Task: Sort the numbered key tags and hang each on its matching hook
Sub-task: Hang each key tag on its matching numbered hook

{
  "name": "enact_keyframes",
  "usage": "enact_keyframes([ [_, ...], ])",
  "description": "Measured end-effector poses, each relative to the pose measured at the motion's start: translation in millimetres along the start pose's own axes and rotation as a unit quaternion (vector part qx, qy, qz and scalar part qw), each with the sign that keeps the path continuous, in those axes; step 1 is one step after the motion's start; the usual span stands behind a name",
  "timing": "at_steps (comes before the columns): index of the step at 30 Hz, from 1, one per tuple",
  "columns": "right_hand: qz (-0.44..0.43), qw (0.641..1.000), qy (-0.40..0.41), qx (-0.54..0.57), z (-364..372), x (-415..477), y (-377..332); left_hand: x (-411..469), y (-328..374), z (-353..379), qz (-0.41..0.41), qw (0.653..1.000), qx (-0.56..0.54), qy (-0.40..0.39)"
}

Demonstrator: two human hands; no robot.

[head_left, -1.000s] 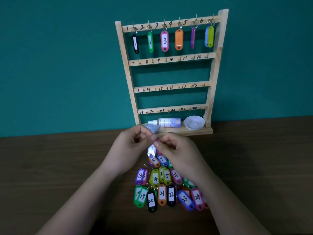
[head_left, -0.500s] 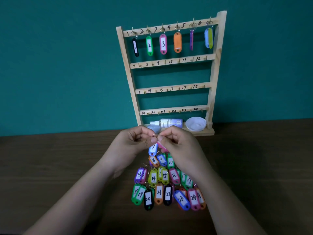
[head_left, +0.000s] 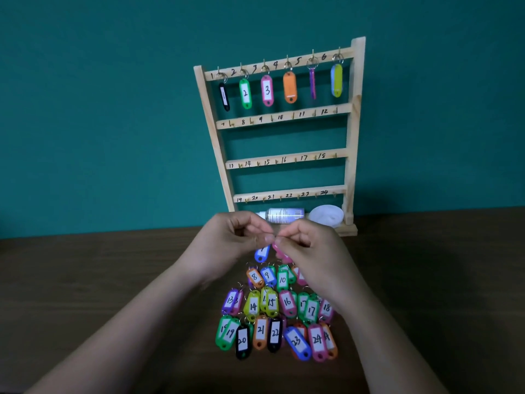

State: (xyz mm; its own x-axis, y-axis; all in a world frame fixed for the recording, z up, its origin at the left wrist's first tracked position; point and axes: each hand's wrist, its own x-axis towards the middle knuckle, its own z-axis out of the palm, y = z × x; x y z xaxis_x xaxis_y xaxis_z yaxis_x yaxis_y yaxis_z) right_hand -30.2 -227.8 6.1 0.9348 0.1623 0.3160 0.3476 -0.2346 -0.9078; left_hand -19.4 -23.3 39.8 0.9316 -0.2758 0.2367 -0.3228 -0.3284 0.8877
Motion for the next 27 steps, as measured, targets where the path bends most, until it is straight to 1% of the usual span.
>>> enact_keyframes([
  [5,0.0,0.999,-0.003,-0.036,-5,2,4,3,-2,8,0.012,0.999,0.053,0.004],
  [8,-0.007,0.999,0.008,-0.049,-6,3,7,5,-2,13,0.02,0.996,0.083,0.025],
  [12,-0.009,0.999,0.026,-0.039,-8,4,8,8,0,20,0.035,0.993,0.094,0.058],
  [16,-0.016,0.999,0.042,-0.002,-13,1,10,12,4,23,0.049,0.99,0.082,0.099],
  [21,-0.014,0.996,0.066,0.055,-19,-5,9,20,4,16,0.038,0.991,0.012,0.124],
  [24,-0.018,0.992,0.089,0.091,-21,-6,4,38,1,-5,0.01,0.984,-0.002,0.175],
  [27,-0.021,0.987,0.094,0.126,-20,-7,-1,60,6,-33,-0.007,0.966,-0.019,0.258],
])
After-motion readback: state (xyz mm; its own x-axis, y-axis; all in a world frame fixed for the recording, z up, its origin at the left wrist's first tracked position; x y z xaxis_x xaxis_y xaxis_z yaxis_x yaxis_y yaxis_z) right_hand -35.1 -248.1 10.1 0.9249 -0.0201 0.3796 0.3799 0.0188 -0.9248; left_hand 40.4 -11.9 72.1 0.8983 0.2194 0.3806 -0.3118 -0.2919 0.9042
